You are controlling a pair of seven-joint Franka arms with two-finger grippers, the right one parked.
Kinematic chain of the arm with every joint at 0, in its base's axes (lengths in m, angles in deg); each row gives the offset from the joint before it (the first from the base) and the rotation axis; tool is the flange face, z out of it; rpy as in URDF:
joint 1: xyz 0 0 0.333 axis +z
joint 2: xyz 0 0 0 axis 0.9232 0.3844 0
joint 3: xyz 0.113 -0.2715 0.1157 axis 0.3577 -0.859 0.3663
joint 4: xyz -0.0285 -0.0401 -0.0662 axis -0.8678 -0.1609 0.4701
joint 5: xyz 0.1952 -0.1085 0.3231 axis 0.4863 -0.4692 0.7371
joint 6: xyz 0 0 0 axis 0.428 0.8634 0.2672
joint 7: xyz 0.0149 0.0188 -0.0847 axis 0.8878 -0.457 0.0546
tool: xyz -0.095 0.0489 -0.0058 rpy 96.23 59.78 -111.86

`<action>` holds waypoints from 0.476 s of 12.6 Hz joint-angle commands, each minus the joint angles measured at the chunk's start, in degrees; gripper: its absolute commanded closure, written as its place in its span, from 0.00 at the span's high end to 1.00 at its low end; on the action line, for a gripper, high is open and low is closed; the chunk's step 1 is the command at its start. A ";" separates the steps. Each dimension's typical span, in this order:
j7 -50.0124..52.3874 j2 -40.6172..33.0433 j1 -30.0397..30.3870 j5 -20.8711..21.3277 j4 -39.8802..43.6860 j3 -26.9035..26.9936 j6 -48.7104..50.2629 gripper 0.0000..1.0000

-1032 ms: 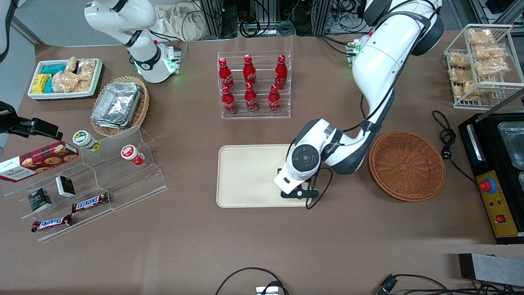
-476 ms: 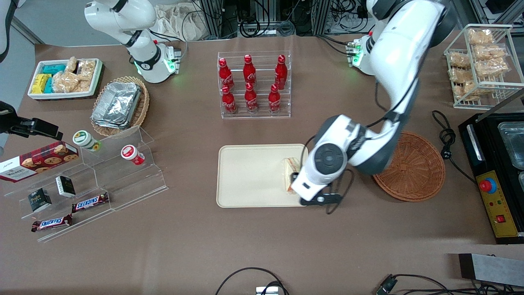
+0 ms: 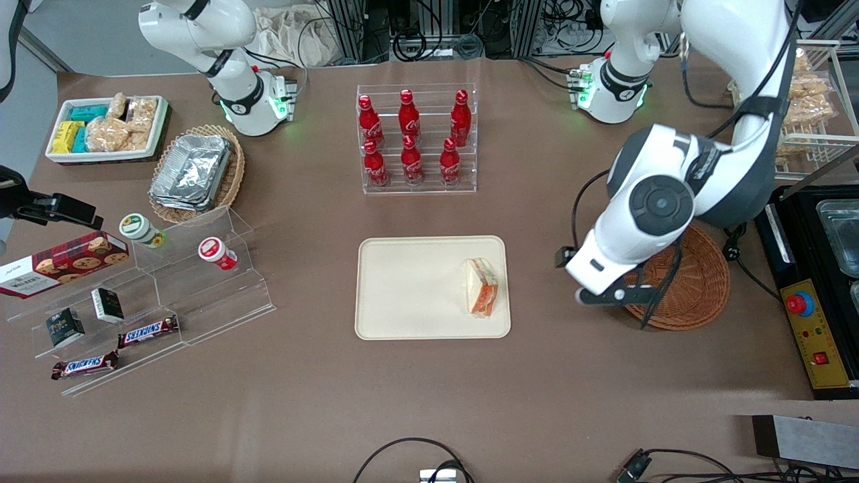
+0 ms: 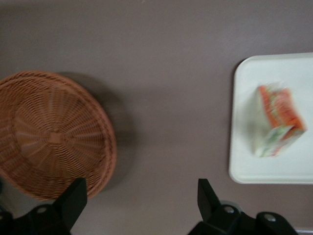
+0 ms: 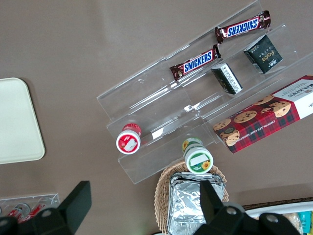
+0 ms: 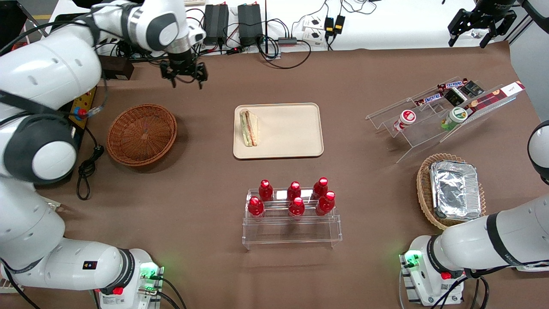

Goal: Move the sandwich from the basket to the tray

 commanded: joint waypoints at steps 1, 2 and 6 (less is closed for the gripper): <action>-11.26 -9.83 1.02 -1.98 -10.42 4.86 -1.53 1.00; -14.35 -10.27 1.28 -2.07 -9.90 6.18 0.14 1.00; -25.69 -9.93 7.25 -4.88 -2.89 7.25 7.67 1.00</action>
